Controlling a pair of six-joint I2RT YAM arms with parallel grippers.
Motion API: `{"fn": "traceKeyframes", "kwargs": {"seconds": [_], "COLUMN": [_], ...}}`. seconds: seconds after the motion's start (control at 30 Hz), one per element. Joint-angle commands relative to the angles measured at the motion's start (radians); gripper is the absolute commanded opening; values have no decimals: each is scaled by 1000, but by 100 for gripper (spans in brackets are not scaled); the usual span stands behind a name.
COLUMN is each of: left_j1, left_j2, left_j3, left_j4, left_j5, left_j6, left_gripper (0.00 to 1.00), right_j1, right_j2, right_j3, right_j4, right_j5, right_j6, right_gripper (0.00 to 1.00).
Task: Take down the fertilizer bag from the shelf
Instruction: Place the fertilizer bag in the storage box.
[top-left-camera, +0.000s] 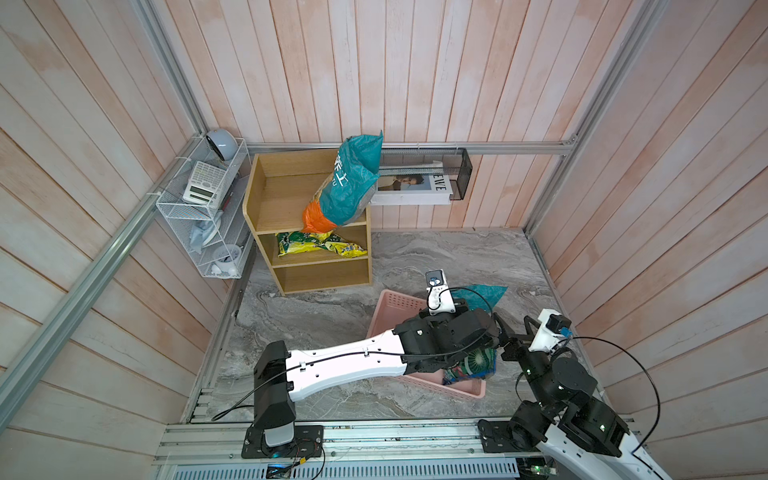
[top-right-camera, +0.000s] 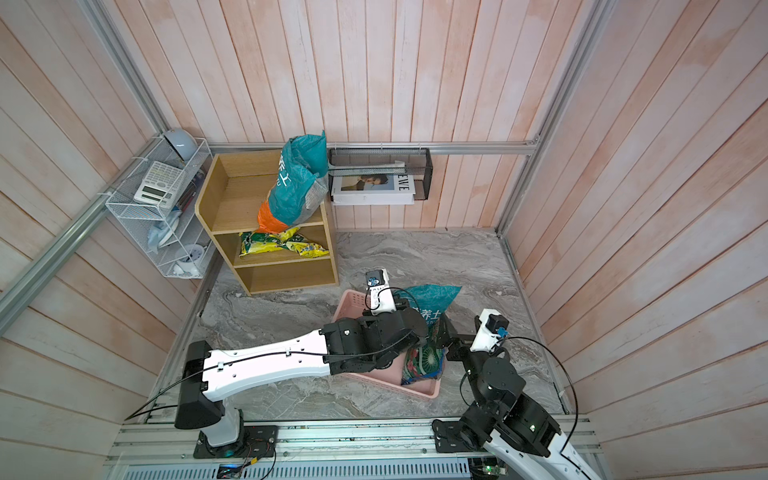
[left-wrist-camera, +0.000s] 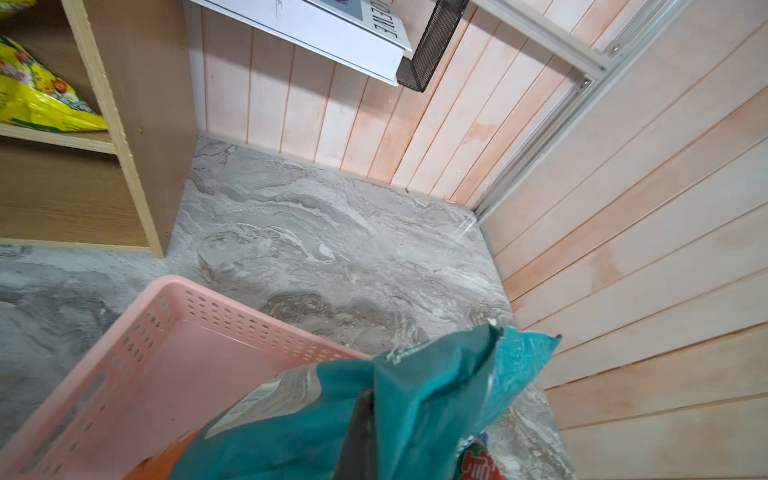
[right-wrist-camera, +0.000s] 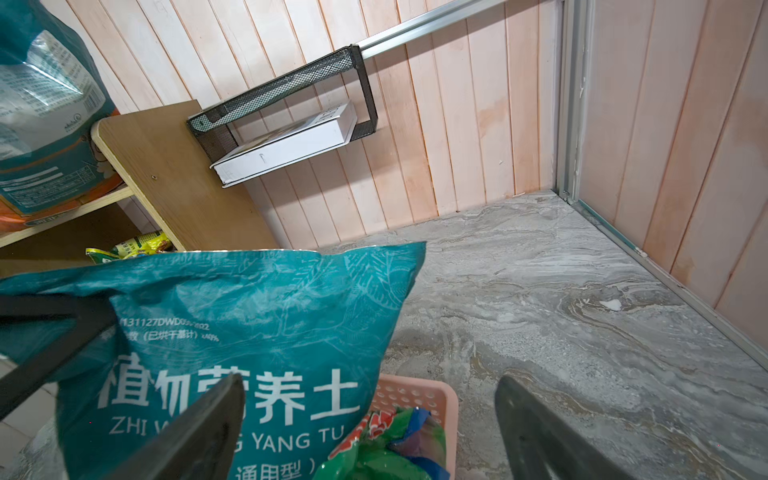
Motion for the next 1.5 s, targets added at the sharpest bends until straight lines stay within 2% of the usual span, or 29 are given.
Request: {"fn": "traceKeyframes", "kwargs": {"seconds": [0.0, 0.23, 0.47, 0.63, 0.83, 1.13, 1.33, 1.47], "left_j1": [-20, -74, -156, -208, -212, -216, -216, -216], "left_j2": [-5, 1, -31, -2, 61, 107, 86, 59], "left_j3": [7, -42, -201, -214, -224, -212, -268, -392], "left_j4": [161, 251, 414, 495, 648, 732, 828, 982], "left_j5": [-28, -26, -100, -143, -87, -81, -85, -46], "left_j6": [-43, -88, -187, -204, -230, -280, -205, -162], "left_gripper": [0, 0, 0, 0, 0, 0, 0, 0], "right_j1": [-1, -2, -3, -6, -14, -14, -14, -14], "right_j2": [-12, 69, 139, 149, 166, 162, 145, 137], "right_j3": [35, 87, 132, 157, 232, 239, 222, 212], "right_j4": [-18, -20, -28, -48, -83, -98, -101, -95], "right_j5": [13, 19, -10, 0, 29, 19, 8, 3], "right_j6": [10, -1, -7, -13, -37, -29, -27, -26], "right_gripper": [98, 98, 98, 98, 98, 98, 98, 98]}}
